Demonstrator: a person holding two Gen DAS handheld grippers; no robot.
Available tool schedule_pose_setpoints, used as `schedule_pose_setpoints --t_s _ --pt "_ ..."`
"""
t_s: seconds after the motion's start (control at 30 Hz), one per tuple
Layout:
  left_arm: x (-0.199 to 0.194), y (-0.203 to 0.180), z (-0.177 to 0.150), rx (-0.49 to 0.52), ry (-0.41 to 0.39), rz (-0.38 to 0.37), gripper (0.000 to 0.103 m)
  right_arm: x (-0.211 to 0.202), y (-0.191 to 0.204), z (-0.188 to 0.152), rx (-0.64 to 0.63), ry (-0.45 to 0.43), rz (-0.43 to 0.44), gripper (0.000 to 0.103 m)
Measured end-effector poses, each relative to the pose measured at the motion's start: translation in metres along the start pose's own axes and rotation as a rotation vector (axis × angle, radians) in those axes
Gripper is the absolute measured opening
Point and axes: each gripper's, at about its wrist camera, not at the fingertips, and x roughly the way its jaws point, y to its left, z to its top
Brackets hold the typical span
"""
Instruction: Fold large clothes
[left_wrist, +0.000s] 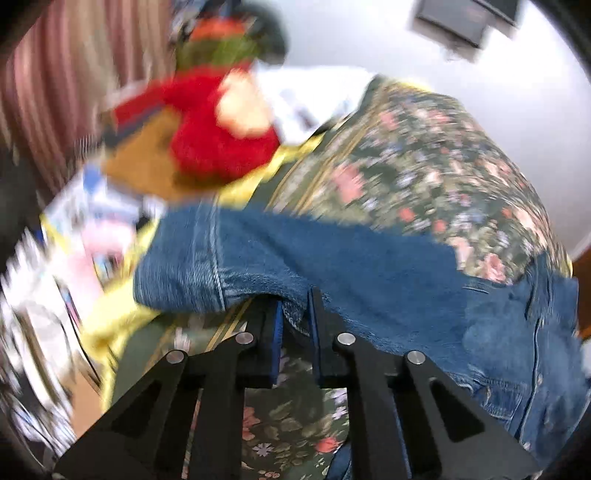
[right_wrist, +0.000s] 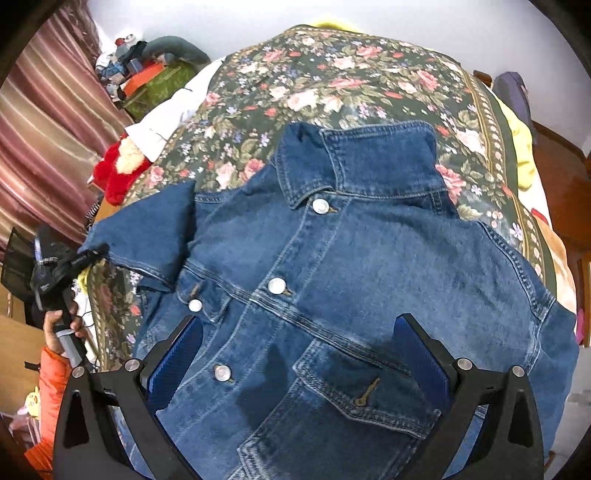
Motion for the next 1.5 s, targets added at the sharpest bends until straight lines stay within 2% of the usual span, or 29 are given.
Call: schedule_pose_setpoints --t_s 0.23,0.33,0.4,0.53,0.63,0.8,0.9,0.93,1.0,1.1,1.13,1.2,1.27,1.37,1.43,1.5 --pt "-0.076 -0.106 0.032 0.256 -0.205 -0.102 0.011 -0.013 -0.018 -0.003 0.035 -0.045 0.025 0.103" --pt "-0.105 -0.169 0.031 0.396 -0.277 -0.174 0.011 -0.026 -0.027 -0.007 0.056 -0.085 0.041 0.103" --pt "-0.116 -0.204 0.024 0.462 -0.288 -0.240 0.011 -0.037 -0.037 -0.012 0.070 -0.110 0.041 0.103" --pt "-0.120 -0.270 -0.004 0.591 -0.253 -0.359 0.011 -0.057 -0.059 -0.023 0.097 -0.149 0.031 0.103" --pt "-0.110 -0.315 -0.043 0.710 -0.190 -0.415 0.011 -0.073 -0.075 -0.031 0.125 -0.178 0.030 0.103" --pt "-0.073 -0.361 -0.111 0.860 0.020 -0.481 0.011 -0.091 -0.096 -0.044 0.148 -0.204 0.010 0.103" --pt "-0.065 -0.368 -0.139 0.920 0.122 -0.519 0.012 -0.092 -0.103 -0.049 0.155 -0.201 -0.010 0.103" --pt "-0.066 -0.366 -0.145 0.931 0.140 -0.526 0.016 -0.091 -0.104 -0.049 0.153 -0.196 -0.016 0.103" --pt "-0.074 -0.357 -0.146 0.924 0.129 -0.534 0.020 -0.087 -0.101 -0.049 0.134 -0.185 -0.034 0.103" --pt "-0.088 -0.336 -0.133 0.859 0.083 -0.531 0.044 -0.078 -0.092 -0.044 0.102 -0.178 -0.052 0.103" --pt "-0.092 -0.325 -0.123 0.828 0.057 -0.515 0.051 -0.075 -0.090 -0.043 0.098 -0.178 -0.055 0.103" --pt "-0.098 -0.305 -0.106 0.783 0.016 -0.488 0.056 -0.064 -0.088 -0.037 0.102 -0.172 -0.059 0.103" --pt "-0.097 -0.277 -0.087 0.738 -0.026 -0.436 0.072 -0.050 -0.088 -0.030 0.112 -0.156 -0.028 0.103" --pt "-0.088 -0.237 -0.065 0.683 -0.075 -0.306 0.077 -0.025 -0.095 -0.023 0.151 -0.122 -0.048 0.102" --pt "-0.072 -0.210 -0.054 0.645 -0.059 -0.234 0.077 -0.009 -0.103 -0.022 0.193 -0.078 -0.059 0.094" --pt "-0.054 -0.179 -0.047 0.592 -0.017 -0.189 0.077 0.010 -0.117 -0.024 0.269 -0.010 -0.008 0.088"
